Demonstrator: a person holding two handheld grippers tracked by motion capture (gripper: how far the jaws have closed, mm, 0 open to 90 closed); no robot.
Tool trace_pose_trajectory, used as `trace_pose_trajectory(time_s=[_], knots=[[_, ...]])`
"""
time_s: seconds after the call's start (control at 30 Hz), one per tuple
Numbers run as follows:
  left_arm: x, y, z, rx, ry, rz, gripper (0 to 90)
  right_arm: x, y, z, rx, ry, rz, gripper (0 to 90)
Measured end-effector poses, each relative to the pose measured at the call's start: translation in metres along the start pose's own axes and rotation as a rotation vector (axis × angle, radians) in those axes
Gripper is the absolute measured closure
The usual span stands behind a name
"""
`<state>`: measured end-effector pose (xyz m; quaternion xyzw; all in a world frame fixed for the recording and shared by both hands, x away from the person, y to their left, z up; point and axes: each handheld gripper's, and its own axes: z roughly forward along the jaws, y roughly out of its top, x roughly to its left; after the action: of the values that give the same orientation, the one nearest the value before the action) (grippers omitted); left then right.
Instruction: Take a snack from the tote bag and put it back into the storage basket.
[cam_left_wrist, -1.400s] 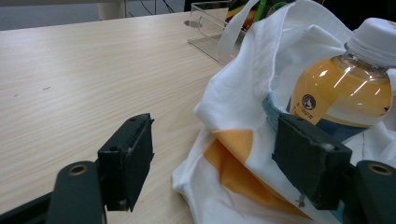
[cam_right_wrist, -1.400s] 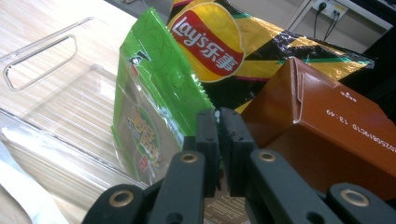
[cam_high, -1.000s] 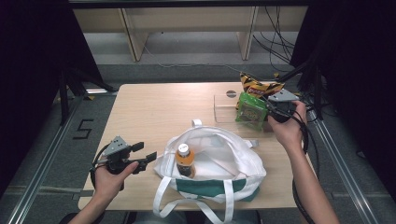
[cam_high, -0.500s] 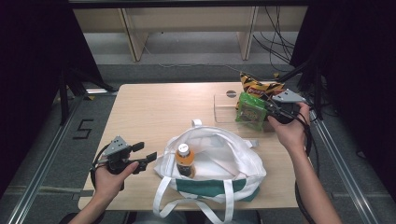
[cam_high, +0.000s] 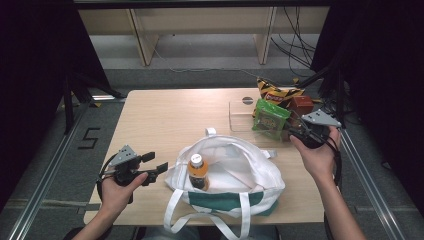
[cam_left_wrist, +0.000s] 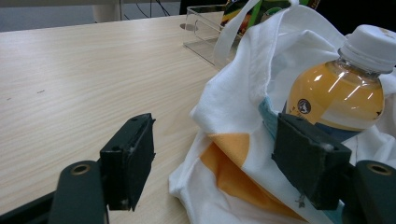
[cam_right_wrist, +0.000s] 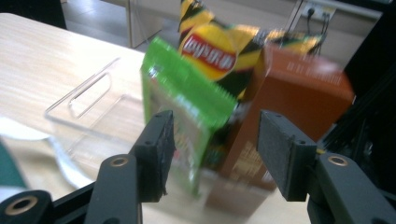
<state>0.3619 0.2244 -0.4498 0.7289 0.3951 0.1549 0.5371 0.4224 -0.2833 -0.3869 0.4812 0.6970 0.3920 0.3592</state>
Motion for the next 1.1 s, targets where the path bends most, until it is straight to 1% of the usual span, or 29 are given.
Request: trace_pose_trajectory(time_s=[0.03,0.07,0.1,0.13,0.17,0.2,0.23,0.3,0.33,0.37,0.4,0.47,0.5,0.53,0.57,0.6,0.63,0.67,0.7,0.73,0.77,0.8,0.83,0.87,0.9,0.97,1.0,1.07,1.1], knots=[[0.000,0.000,0.000,-0.002,-0.001,0.002,28.7,0.000,-0.003,-0.001,-0.011,-0.002,-0.027,46.2],[0.001,0.001,0.001,-0.003,-0.002,-0.001,28.7,0.004,-0.006,-0.004,0.008,-0.002,0.002,46.1],[0.001,0.001,0.001,-0.005,-0.003,-0.001,28.7,0.004,-0.007,-0.005,0.006,0.001,-0.012,46.0],[0.001,0.002,0.001,-0.005,-0.003,0.001,28.7,0.004,-0.007,-0.006,-0.009,-0.008,0.004,46.0],[0.001,0.002,0.001,-0.007,-0.003,-0.001,28.6,0.003,-0.006,-0.008,0.000,-0.010,-0.003,46.0],[0.002,0.002,0.002,-0.007,-0.004,-0.007,28.4,0.001,-0.006,-0.009,-0.011,-0.008,-0.021,46.0],[0.001,0.002,0.002,-0.009,-0.003,-0.013,28.4,0.002,-0.006,-0.010,-0.007,-0.001,-0.009,46.0],[0.001,0.002,0.002,-0.009,-0.004,-0.013,28.2,0.005,-0.005,-0.013,-0.009,-0.009,0.019,45.8],[0.001,0.002,0.002,-0.009,-0.002,-0.012,28.2,0.005,-0.006,-0.013,-0.020,-0.012,0.009,45.8],[0.001,0.002,0.001,-0.006,0.002,-0.011,28.2,0.006,-0.006,-0.014,-0.019,-0.013,0.023,45.7],[0.001,0.002,0.000,-0.007,0.003,0.003,28.1,0.004,-0.006,-0.013,-0.024,-0.019,0.004,45.7],[0.001,0.002,-0.001,-0.015,0.004,0.005,28.2,0.005,-0.007,-0.014,-0.023,-0.008,0.009,45.5],[0.001,0.002,-0.001,-0.013,0.007,0.004,28.1,0.005,-0.007,-0.015,-0.010,0.004,0.017,45.4],[0.001,0.003,-0.001,-0.016,0.006,-0.001,28.2,0.004,-0.007,-0.016,-0.015,0.008,-0.005,45.2],[0.000,0.003,0.000,-0.018,0.006,-0.001,28.1,0.004,-0.007,-0.017,-0.025,0.008,-0.008,44.9],[0.000,0.004,0.001,-0.017,0.005,0.006,28.1,0.005,-0.007,-0.018,-0.017,0.013,-0.003,44.8],[0.000,0.004,0.002,-0.018,-0.003,0.004,28.1,0.005,-0.008,-0.019,-0.021,0.010,-0.016,44.6],[0.000,0.004,0.002,-0.013,0.001,-0.001,28.1,0.005,-0.008,-0.020,-0.020,0.020,-0.002,44.6],[0.000,0.004,0.002,-0.016,-0.002,0.001,28.1,0.005,-0.009,-0.021,-0.026,0.004,-0.006,44.5],[0.001,0.005,0.001,-0.021,-0.008,0.005,28.1,0.005,-0.010,-0.022,-0.040,0.003,-0.008,44.4],[0.001,0.004,0.001,-0.026,-0.014,0.001,28.0,0.006,-0.010,-0.024,-0.022,0.017,0.013,44.4],[0.001,0.004,0.000,-0.036,-0.016,0.001,28.0,0.006,-0.011,-0.026,-0.015,0.010,0.010,44.5],[0.001,0.004,-0.001,-0.032,-0.016,0.003,28.0,0.007,-0.012,-0.026,-0.025,0.016,0.028,44.4],[0.001,0.004,-0.002,-0.030,-0.013,-0.004,27.9,0.009,-0.014,-0.026,-0.031,0.011,0.032,44.5],[0.000,0.004,-0.003,-0.040,-0.014,-0.007,27.8,0.012,-0.016,-0.027,-0.028,0.018,0.056,44.6],[-0.002,0.005,-0.004,-0.045,-0.008,-0.007,27.8,0.015,-0.020,-0.030,-0.017,0.029,0.041,44.6],[-0.003,0.006,-0.006,-0.036,-0.001,0.015,27.7,0.017,-0.021,-0.031,-0.015,0.035,0.061,44.6],[-0.003,0.004,-0.005,-0.039,-0.004,0.011,27.7,0.018,-0.024,-0.032,-0.031,0.028,0.032,44.6],[-0.004,0.004,-0.006,-0.031,0.003,0.010,27.7,0.020,-0.025,-0.035,-0.012,0.038,0.043,44.5]])
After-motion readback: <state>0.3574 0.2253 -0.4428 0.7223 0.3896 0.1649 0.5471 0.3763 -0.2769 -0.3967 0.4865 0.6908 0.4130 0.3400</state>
